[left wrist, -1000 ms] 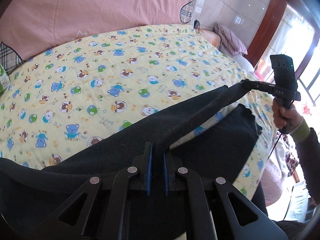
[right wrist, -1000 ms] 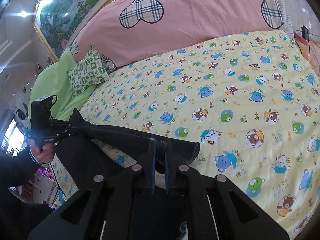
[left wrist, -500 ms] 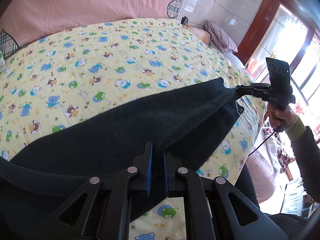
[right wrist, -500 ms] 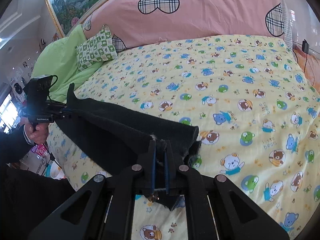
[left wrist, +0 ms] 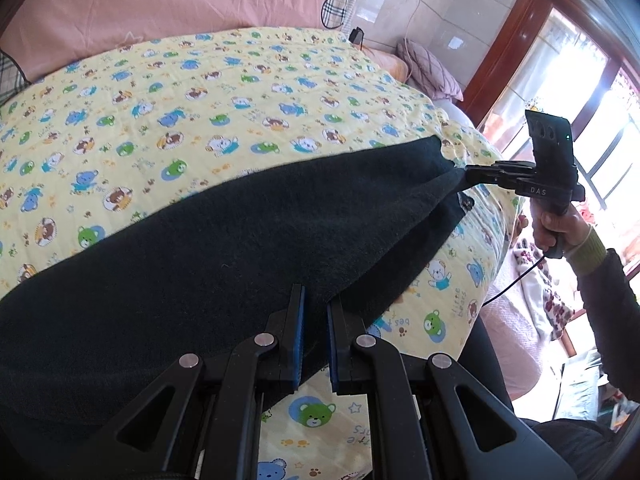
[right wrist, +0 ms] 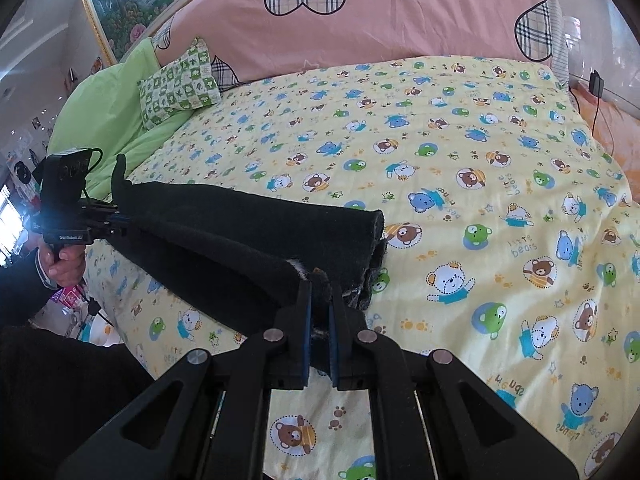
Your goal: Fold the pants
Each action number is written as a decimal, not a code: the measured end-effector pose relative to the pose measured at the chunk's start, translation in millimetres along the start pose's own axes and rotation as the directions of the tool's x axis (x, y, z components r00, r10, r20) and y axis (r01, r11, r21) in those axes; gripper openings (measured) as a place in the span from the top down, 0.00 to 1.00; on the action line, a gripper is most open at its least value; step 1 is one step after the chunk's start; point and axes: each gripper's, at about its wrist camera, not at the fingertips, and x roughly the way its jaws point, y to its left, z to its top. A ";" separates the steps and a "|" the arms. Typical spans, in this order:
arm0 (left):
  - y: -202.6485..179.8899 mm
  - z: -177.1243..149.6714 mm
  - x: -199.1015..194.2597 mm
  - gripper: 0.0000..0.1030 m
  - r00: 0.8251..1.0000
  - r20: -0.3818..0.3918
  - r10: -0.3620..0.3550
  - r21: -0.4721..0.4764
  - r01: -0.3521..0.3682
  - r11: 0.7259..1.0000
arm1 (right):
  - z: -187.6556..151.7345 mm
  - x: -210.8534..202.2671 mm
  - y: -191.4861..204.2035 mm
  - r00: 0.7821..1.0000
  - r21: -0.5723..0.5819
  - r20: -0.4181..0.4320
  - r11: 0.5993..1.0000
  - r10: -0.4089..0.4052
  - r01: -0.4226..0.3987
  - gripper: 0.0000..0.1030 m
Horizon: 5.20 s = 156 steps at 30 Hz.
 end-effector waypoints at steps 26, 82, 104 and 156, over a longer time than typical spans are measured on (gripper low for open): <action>50.3 -70.6 -62.4 0.49 0.994 0.097 0.050 -0.284 -0.020 0.959 | 27.1 21.5 117.5 0.959 0.000 0.168 0.973 0.228 -0.231 0.46; 233.5 -185.9 -196.2 0.92 0.849 0.141 0.509 -0.812 -0.195 0.550 | 35.3 184.2 332.1 0.989 -0.503 -0.080 0.851 0.127 -0.150 0.93; 213.1 -225.6 -213.9 0.39 0.805 0.092 0.586 -0.832 -0.261 0.489 | 32.0 170.2 319.8 0.963 -0.359 -0.112 0.894 0.244 -0.268 0.66; 221.0 -195.9 -237.0 0.42 0.736 0.132 0.664 -0.765 -0.350 0.540 | 140.8 214.6 266.4 0.992 -0.095 0.010 0.988 0.124 -0.123 0.63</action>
